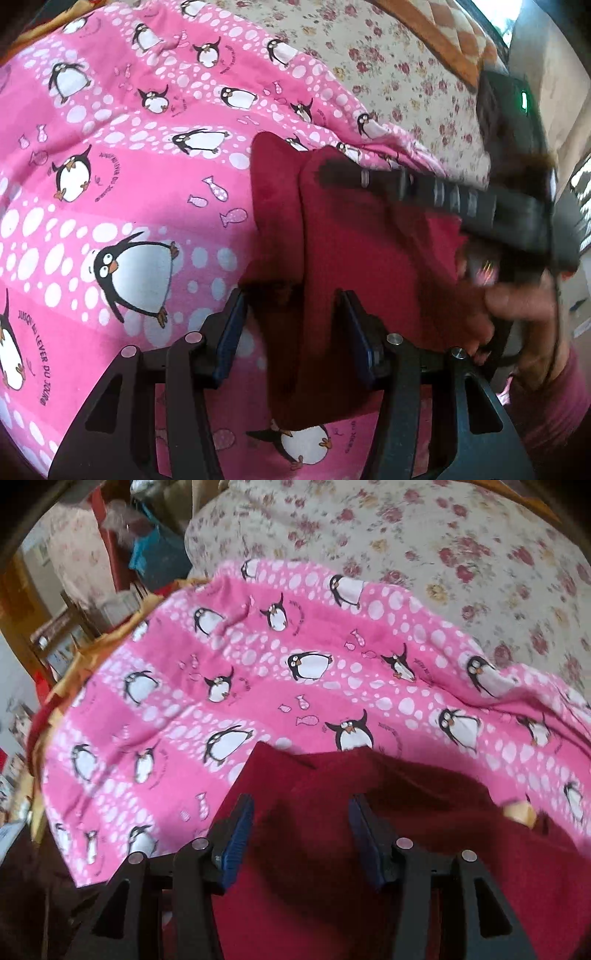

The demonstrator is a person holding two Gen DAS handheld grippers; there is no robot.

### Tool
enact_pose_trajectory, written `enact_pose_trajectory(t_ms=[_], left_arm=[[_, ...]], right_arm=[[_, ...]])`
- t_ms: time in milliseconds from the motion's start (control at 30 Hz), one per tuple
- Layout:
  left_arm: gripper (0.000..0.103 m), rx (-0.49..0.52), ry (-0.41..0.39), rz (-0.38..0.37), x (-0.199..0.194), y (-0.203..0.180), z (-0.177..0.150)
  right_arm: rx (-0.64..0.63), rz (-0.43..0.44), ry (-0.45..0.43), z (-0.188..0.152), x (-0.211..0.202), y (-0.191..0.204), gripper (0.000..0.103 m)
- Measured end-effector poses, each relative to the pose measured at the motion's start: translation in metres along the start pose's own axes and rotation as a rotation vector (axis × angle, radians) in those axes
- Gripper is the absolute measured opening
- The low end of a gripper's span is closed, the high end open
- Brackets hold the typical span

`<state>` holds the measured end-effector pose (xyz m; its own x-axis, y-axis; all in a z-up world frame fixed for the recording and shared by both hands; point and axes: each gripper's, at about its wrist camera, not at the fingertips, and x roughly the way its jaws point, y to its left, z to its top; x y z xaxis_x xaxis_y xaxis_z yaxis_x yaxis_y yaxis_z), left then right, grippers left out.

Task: Fold small clothes

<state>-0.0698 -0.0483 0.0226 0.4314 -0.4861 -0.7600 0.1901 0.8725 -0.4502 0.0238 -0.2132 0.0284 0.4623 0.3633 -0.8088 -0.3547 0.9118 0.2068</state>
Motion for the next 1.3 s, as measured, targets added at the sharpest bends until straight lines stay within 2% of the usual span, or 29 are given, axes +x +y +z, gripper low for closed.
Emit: enact_pose_trajectory(t_ms=[133,233,300,500,800,1100,1200,1300], left_arm=[[0.052,-0.017,-0.014,0.000,-0.007,0.005,-0.001],[0.059,-0.018,-0.012,-0.002,-0.008,0.008,-0.002],[0.059,-0.019,-0.011,-0.005,-0.007,0.009,-0.003],[0.059,-0.015,-0.011,-0.006,-0.006,0.009,-0.003],[0.059,-0.033,-0.003,-0.020,-0.005,0.013,-0.001],[0.059,-0.041,-0.001,-0.022,-0.005,0.012,-0.002],[0.059,-0.037,-0.004,-0.012,-0.002,0.010,-0.002],[0.060,-0.035,-0.010,-0.005,0.001,0.007,-0.001]], right_arm=[[-0.007,0.008,0.028,-0.015,0.014,-0.002,0.062],[0.057,0.059,0.017,-0.015,0.016,-0.008,0.070],[0.080,0.091,0.023,-0.014,0.018,-0.010,0.079],[-0.003,0.081,0.040,-0.016,0.023,0.004,0.094],[0.044,0.036,0.043,-0.003,0.013,0.017,0.095],[-0.062,-0.115,0.124,0.006,0.041,0.039,0.095],[-0.096,-0.165,0.105,0.004,0.045,0.038,0.093],[-0.081,-0.158,0.086,0.003,0.043,0.032,0.092]])
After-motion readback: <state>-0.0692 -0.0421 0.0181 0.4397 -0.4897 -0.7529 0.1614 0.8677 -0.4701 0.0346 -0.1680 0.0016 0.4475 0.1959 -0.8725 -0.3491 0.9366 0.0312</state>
